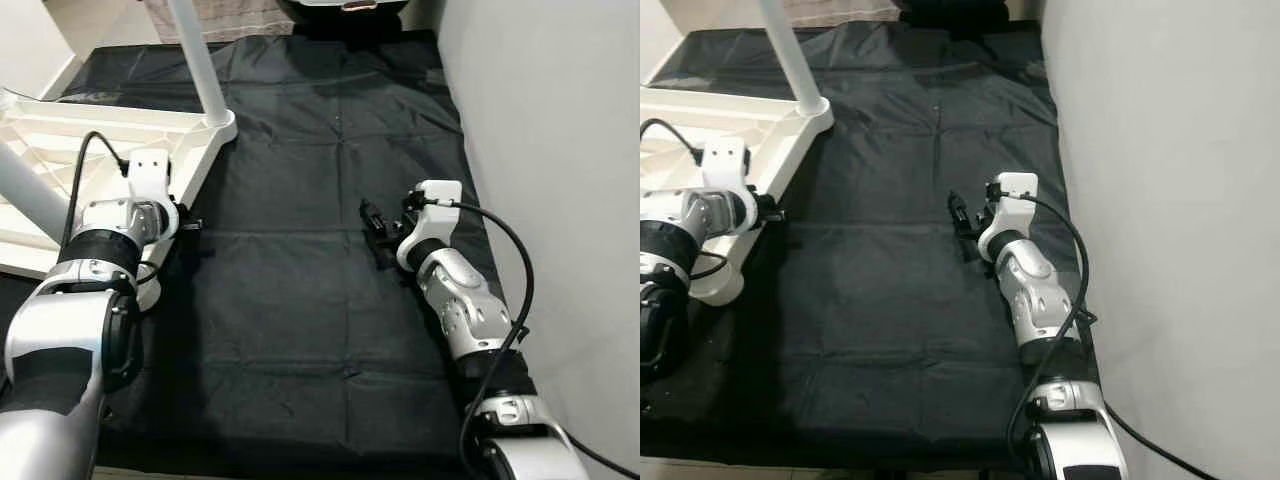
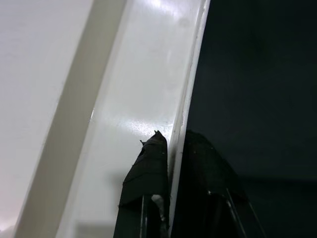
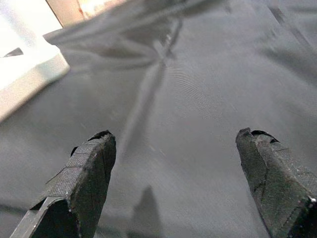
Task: Building children table
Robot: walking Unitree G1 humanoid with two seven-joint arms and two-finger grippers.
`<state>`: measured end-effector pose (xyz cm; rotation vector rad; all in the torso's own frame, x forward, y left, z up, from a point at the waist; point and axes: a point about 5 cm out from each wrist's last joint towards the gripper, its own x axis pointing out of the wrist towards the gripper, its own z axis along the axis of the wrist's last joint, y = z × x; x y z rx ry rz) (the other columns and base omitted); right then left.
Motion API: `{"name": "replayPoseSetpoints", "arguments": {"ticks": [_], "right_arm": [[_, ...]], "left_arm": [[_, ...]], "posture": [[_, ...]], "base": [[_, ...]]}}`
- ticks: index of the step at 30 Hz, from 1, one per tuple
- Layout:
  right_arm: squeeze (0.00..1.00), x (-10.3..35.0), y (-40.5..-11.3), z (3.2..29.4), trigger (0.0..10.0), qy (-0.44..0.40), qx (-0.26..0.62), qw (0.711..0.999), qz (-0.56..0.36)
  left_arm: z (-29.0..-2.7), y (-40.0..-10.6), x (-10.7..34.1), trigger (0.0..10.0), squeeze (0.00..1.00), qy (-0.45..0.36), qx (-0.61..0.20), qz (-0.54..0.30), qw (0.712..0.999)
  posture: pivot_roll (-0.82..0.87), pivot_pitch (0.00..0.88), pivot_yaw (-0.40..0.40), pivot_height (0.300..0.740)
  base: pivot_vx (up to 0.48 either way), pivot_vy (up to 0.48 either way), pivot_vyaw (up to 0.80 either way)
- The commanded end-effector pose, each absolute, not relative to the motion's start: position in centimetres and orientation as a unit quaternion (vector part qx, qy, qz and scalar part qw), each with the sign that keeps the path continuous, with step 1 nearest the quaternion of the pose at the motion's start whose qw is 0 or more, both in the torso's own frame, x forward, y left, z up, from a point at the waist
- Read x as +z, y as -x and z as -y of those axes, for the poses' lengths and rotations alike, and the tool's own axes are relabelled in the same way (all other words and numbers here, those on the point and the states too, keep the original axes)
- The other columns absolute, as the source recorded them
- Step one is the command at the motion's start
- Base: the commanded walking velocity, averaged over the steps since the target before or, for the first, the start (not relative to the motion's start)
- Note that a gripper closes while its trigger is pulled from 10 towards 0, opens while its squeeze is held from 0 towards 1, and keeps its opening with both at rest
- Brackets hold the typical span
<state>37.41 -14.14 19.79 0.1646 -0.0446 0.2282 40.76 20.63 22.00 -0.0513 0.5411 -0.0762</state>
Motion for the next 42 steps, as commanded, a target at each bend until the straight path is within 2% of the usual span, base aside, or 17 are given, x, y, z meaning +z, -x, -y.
{"name": "replayPoseSetpoints", "arguments": {"ticks": [1,8,9,14,16,18,23,26,31,35,42], "right_arm": [[0.00,19.4,-37.6,14.2,10.0,-0.081,0.105,0.991,0.018],[0.00,19.3,-38.0,15.0,10.0,-0.083,0.080,0.993,0.016],[0.00,19.2,-38.1,15.2,10.0,-0.084,0.072,0.994,0.015],[0.00,19.1,-38.3,15.5,10.0,-0.083,0.059,0.995,0.012],[0.00,19.0,-38.3,15.6,10.0,-0.080,0.056,0.995,0.011],[0.00,18.9,-38.7,16.1,10.0,-0.080,0.042,0.996,0.009],[0.00,18.9,-38.8,16.1,10.0,-0.080,0.039,0.996,0.009],[0.00,19.0,-39.0,16.2,10.0,-0.082,0.032,0.996,0.010],[0.00,19.0,-39.1,16.3,10.0,-0.081,0.027,0.996,0.011],[0.00,18.8,-39.1,16.7,10.0,-0.079,0.016,0.997,0.010],[0.00,18.6,-39.2,16.7,10.0,-0.079,0.013,0.997,0.009]], "left_arm": [[-18.0,-39.8,19.0,0.0,0.00,0.075,-0.112,-0.343,0.930],[-16.6,-39.4,20.0,0.0,0.00,0.073,-0.180,-0.367,0.910],[-16.3,-39.0,20.3,0.0,0.00,0.060,-0.210,-0.375,0.901],[-16.2,-38.3,20.4,0.0,0.00,0.046,-0.234,-0.385,0.892],[-16.4,-37.8,20.3,0.0,0.00,0.020,-0.251,-0.384,0.888],[-15.9,-35.7,20.3,0.0,0.00,-0.020,-0.298,-0.400,0.867],[-15.6,-34.8,20.3,0.0,0.00,-0.036,-0.326,-0.402,0.855],[-14.8,-32.9,20.1,0.0,0.00,-0.072,-0.405,-0.396,0.821],[-14.1,-31.6,20.1,0.0,0.00,-0.085,-0.456,-0.389,0.796],[-13.8,-29.0,19.9,0.0,0.00,-0.162,-0.532,-0.371,0.744],[-13.9,-28.0,19.6,0.0,0.00,-0.212,-0.564,-0.351,0.716]], "posture": [[0.03,0.229,0.077,0.740],[0.04,0.217,0.076,0.740],[0.04,0.217,0.077,0.740],[0.04,0.212,0.077,0.740],[0.05,0.211,0.078,0.740],[0.06,0.203,0.070,0.740],[0.06,0.202,0.070,0.740],[0.06,0.198,0.070,0.740],[0.06,0.198,0.070,0.740],[0.05,0.198,0.071,0.740],[0.05,0.196,0.075,0.740]], "base": [[0.000,0.000,0.00],[0.000,0.000,0.00],[0.000,0.000,0.00],[0.000,0.000,0.00],[0.000,0.000,0.00],[0.000,0.000,0.00],[0.000,0.000,0.00],[0.000,0.000,0.00],[0.000,0.000,0.00],[0.000,0.000,0.00],[0.000,0.000,0.00]]}}
